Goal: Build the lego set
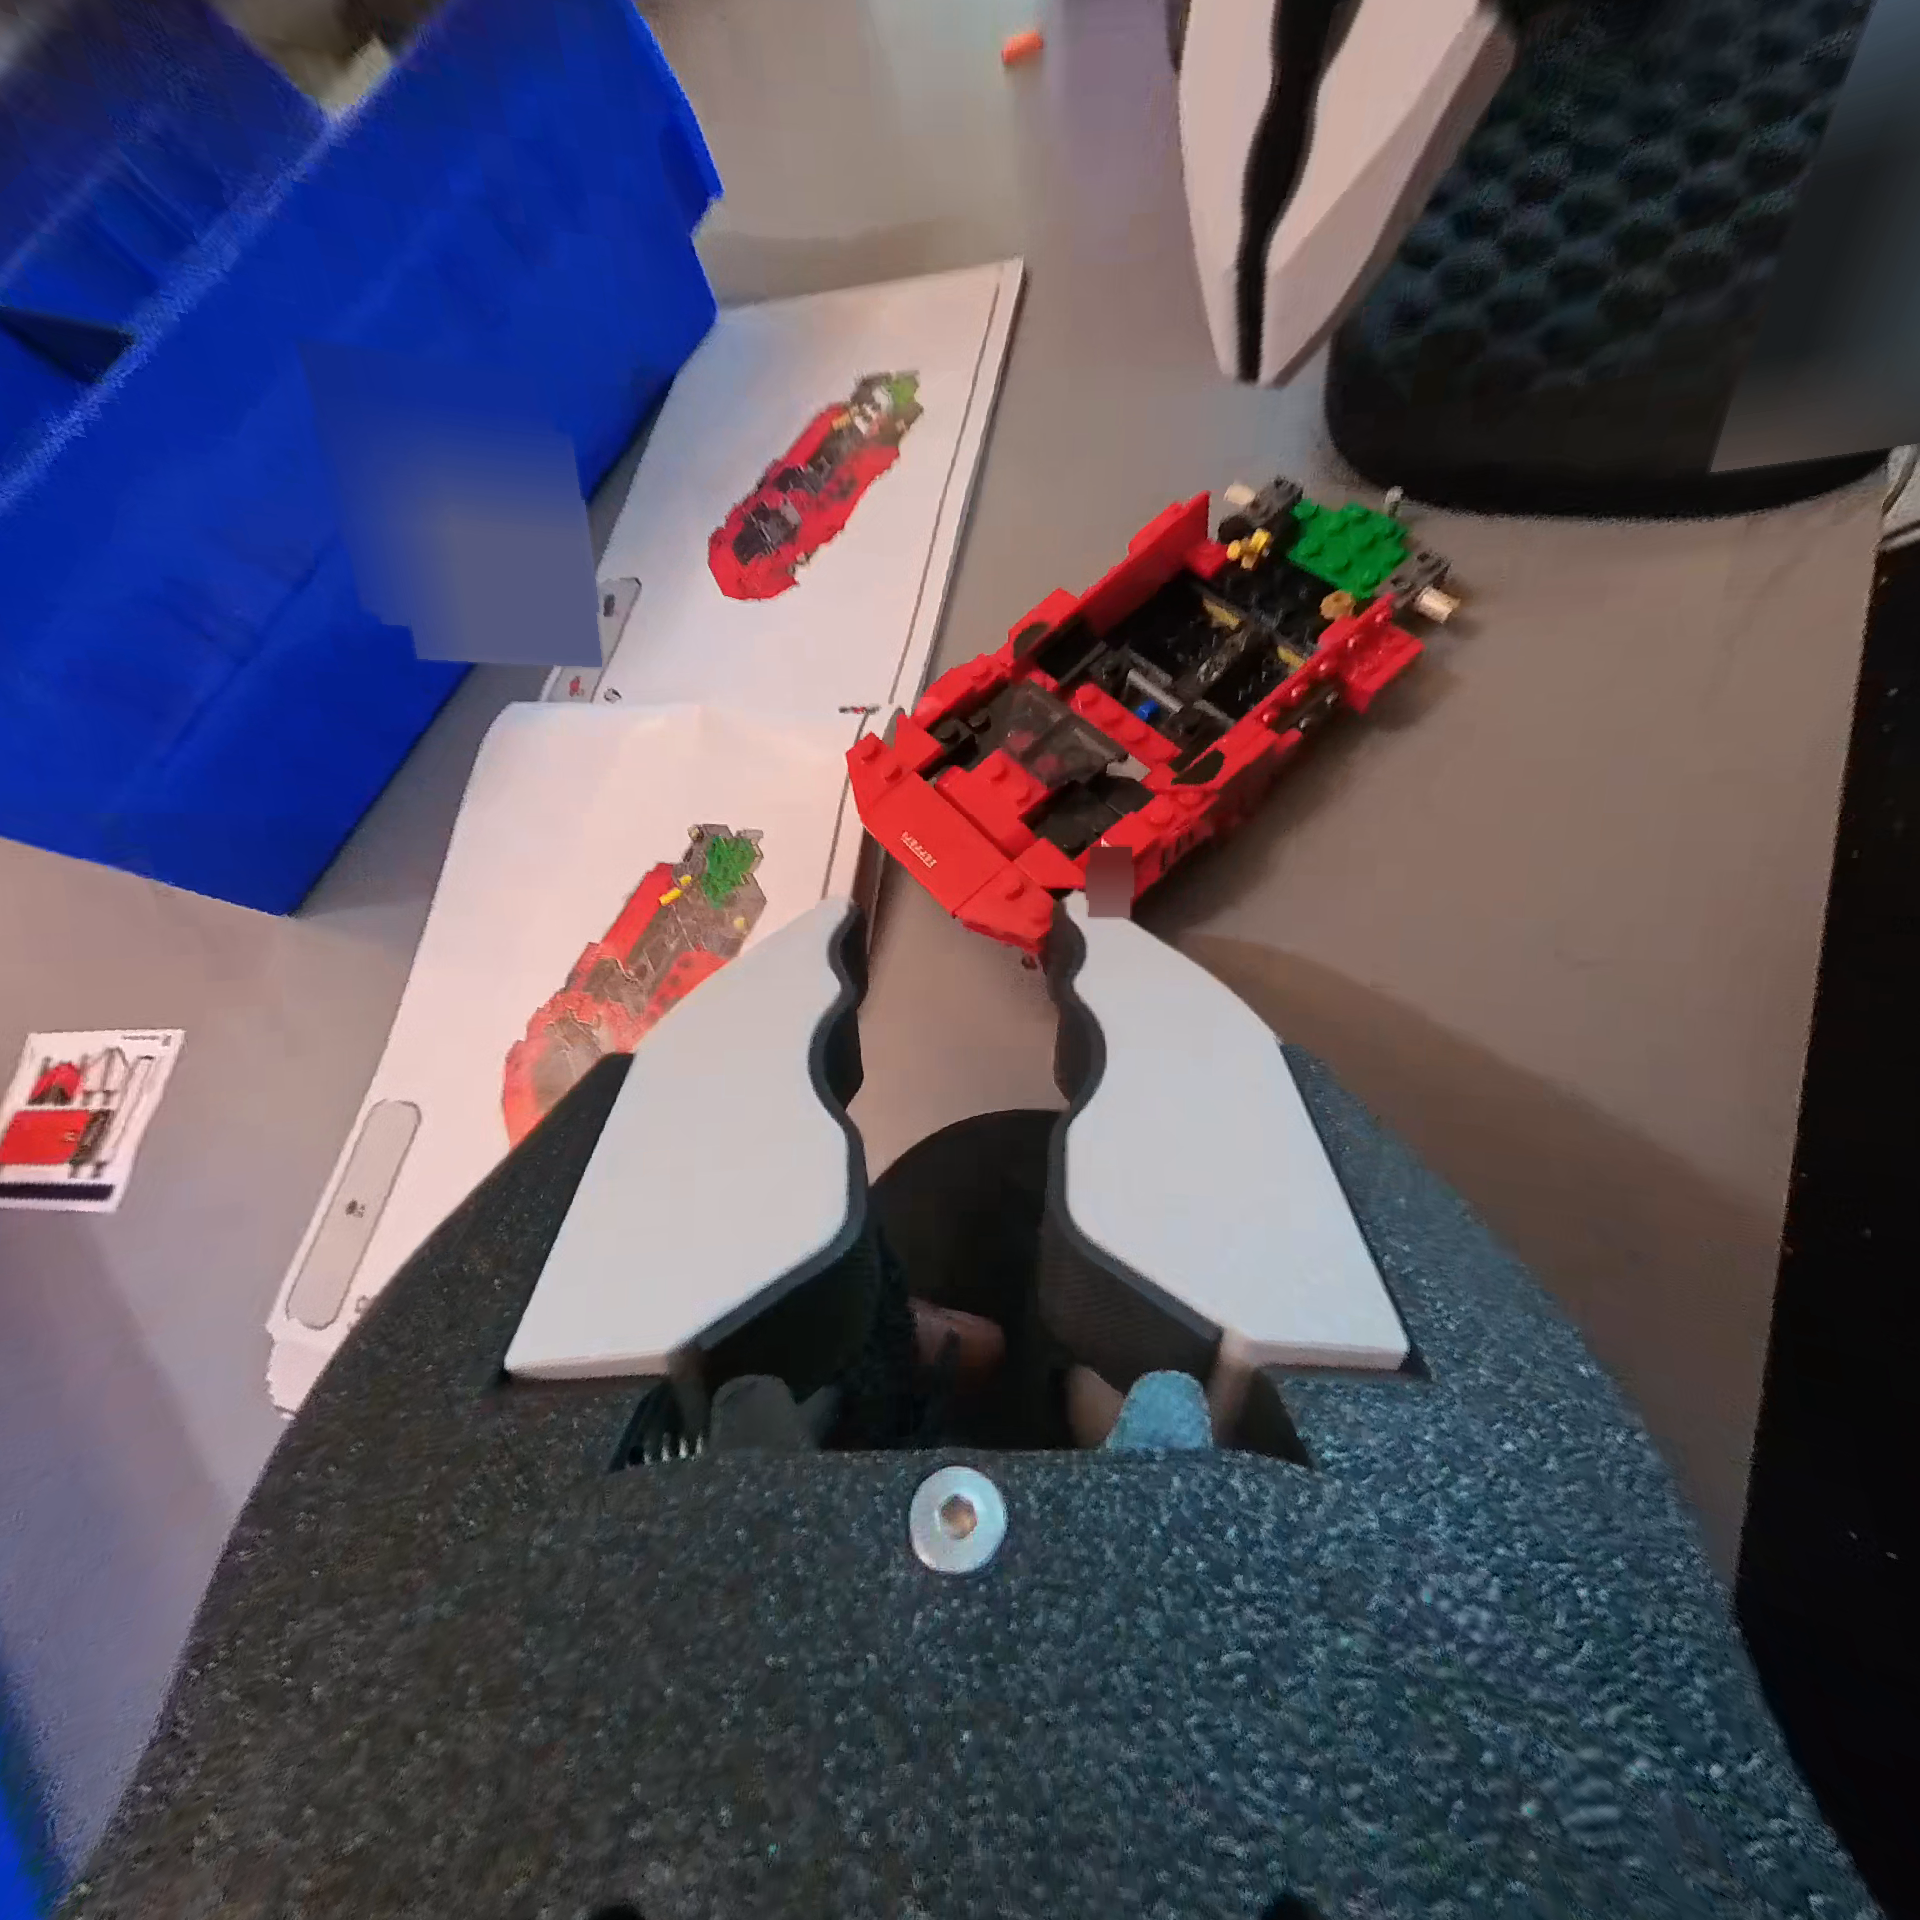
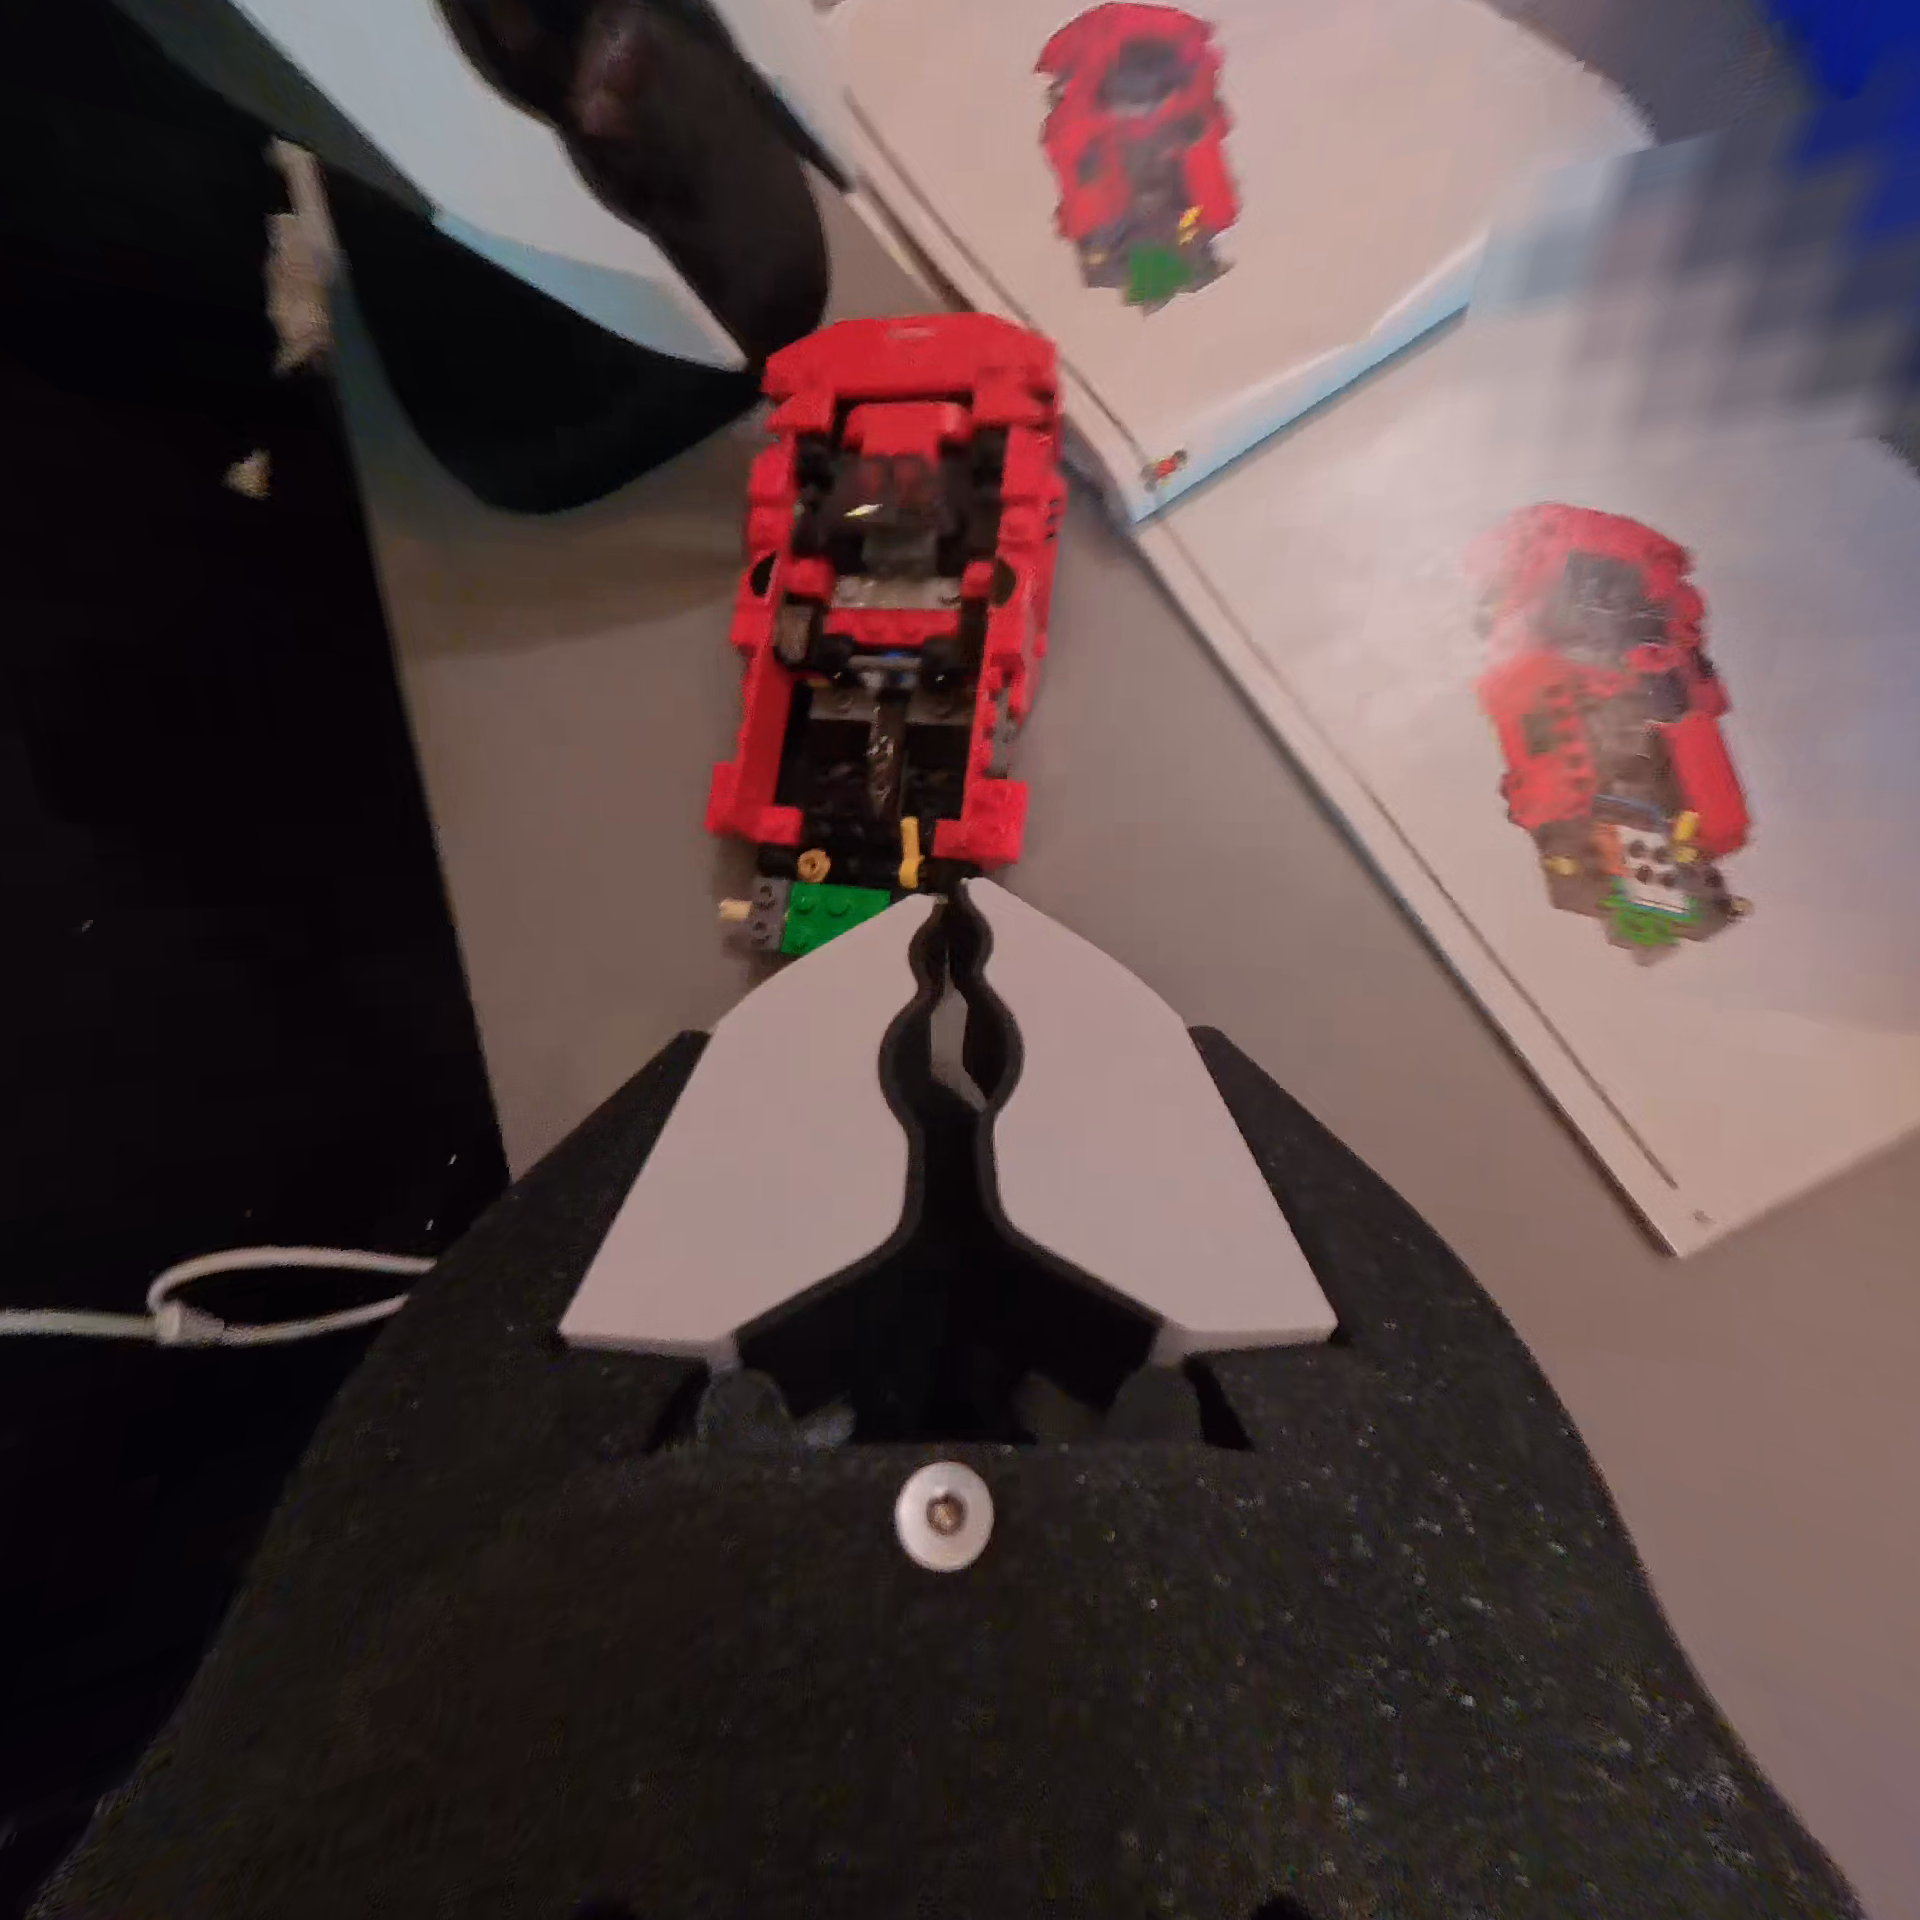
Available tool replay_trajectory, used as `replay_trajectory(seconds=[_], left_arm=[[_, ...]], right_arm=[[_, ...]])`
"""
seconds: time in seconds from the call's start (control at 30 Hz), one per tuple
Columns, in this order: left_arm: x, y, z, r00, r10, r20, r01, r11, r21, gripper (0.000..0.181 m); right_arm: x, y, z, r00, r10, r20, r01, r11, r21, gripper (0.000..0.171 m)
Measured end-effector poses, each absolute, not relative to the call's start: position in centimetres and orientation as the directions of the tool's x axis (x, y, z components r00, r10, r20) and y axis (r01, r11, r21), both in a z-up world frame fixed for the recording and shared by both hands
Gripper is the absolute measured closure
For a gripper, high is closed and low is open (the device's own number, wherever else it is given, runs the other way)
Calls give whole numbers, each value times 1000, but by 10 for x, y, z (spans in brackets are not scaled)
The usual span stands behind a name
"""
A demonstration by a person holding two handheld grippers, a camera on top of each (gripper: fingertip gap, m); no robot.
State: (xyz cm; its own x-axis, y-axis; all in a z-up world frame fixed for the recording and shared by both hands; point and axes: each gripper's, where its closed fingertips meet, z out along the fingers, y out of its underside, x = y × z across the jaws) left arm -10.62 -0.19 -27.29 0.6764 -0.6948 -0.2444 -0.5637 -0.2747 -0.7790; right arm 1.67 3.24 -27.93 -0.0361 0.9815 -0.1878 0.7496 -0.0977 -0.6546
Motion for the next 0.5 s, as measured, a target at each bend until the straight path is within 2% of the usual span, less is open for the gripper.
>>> replay_trajectory(seconds=[0.2, 0.5], left_arm=[[-112, -1, -255, 719, -645, -260, -469, -173, -866, 161], [-117, -1, -247, 745, -628, -225, -392, -139, -909, 168]], right_arm=[[14, 29, -294, 154, 975, -163, 814, -219, -539, 171], [11, 25, -298, 189, 974, -128, 884, -225, -409, 171]])
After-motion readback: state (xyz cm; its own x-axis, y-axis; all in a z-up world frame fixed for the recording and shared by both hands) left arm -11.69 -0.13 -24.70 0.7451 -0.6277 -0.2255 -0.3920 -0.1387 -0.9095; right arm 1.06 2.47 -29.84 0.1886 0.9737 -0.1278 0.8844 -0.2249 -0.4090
